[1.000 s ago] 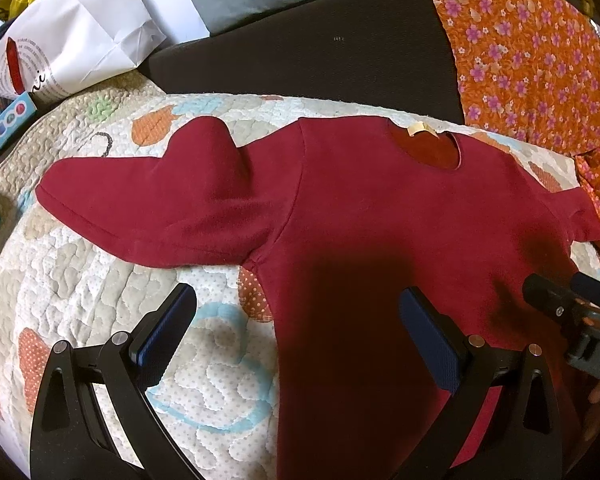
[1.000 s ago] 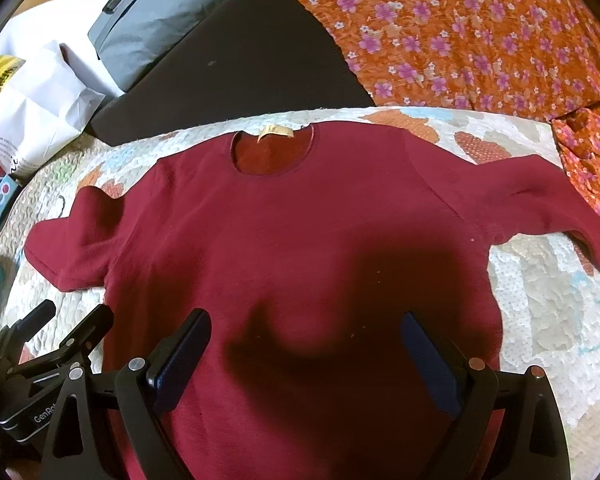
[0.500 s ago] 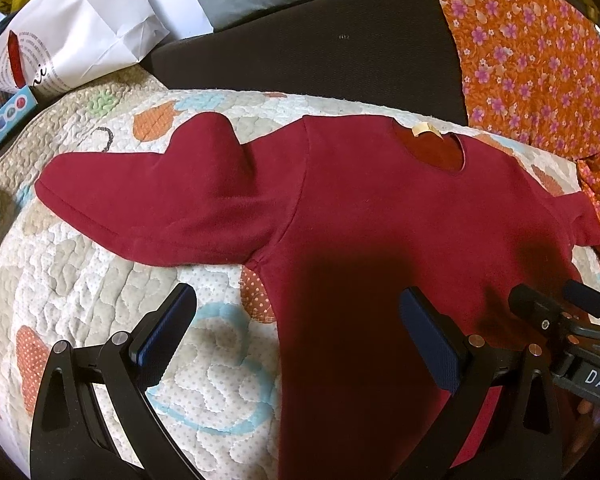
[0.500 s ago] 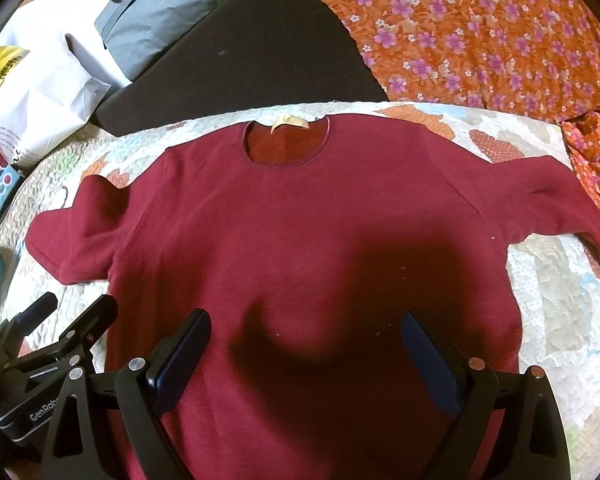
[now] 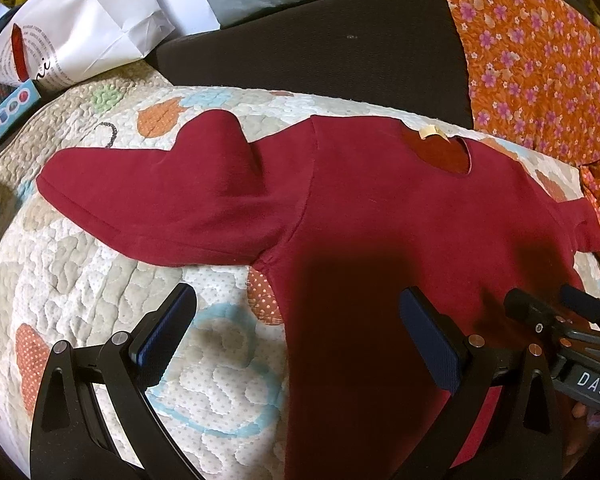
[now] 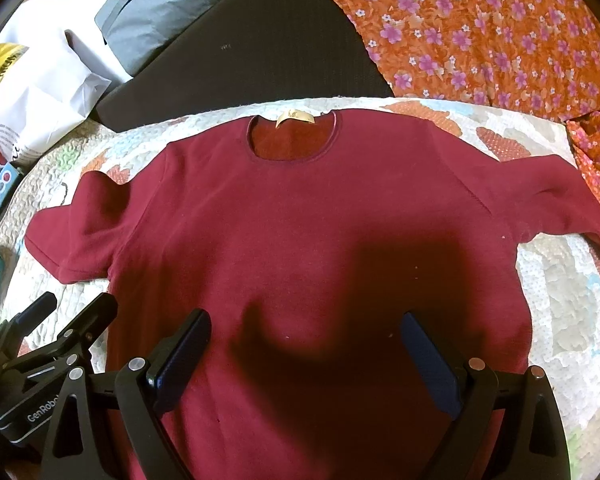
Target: Fold small clothes
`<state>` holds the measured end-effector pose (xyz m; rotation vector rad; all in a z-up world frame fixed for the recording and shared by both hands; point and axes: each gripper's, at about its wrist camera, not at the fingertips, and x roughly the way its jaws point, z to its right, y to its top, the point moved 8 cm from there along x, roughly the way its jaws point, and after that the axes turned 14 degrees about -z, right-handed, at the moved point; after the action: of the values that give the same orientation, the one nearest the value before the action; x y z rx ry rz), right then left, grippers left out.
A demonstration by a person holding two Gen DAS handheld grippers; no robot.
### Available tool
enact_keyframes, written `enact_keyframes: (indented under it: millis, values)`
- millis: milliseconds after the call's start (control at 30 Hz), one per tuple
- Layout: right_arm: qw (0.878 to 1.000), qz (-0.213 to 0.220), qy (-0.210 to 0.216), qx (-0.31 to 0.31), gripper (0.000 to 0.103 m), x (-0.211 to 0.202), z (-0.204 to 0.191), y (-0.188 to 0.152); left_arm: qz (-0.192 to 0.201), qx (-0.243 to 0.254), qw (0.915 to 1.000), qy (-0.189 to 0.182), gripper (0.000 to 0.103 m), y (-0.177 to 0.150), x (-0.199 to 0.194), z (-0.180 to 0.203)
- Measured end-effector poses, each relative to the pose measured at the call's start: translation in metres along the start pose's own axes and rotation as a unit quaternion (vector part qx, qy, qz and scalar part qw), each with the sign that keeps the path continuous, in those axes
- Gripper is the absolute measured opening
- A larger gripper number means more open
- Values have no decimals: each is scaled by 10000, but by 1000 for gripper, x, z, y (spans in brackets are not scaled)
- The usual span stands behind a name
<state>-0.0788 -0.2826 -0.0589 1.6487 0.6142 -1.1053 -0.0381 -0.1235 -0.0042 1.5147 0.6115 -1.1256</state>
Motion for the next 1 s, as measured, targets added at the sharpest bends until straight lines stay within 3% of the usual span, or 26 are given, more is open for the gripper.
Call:
enact_keyframes:
  millis: [533, 700, 867, 1000]
  values:
    - [9998, -72, 53, -193, 95, 9, -20, 4, -112, -267, 9996, -5, 102, 3, -1, -19]
    - [9998, -60, 103, -175, 95, 7, -20, 6, -201, -786, 9965, -224, 102, 9, -11, -53]
    - [9996, -59, 153, -216, 95, 7, -25, 9, -122, -1560, 9877, -54, 102, 27, -23, -125]
    - [9994, -67, 213, -270, 95, 9, -31, 9, -176, -2614, 9651, -9, 101, 36, -15, -202]
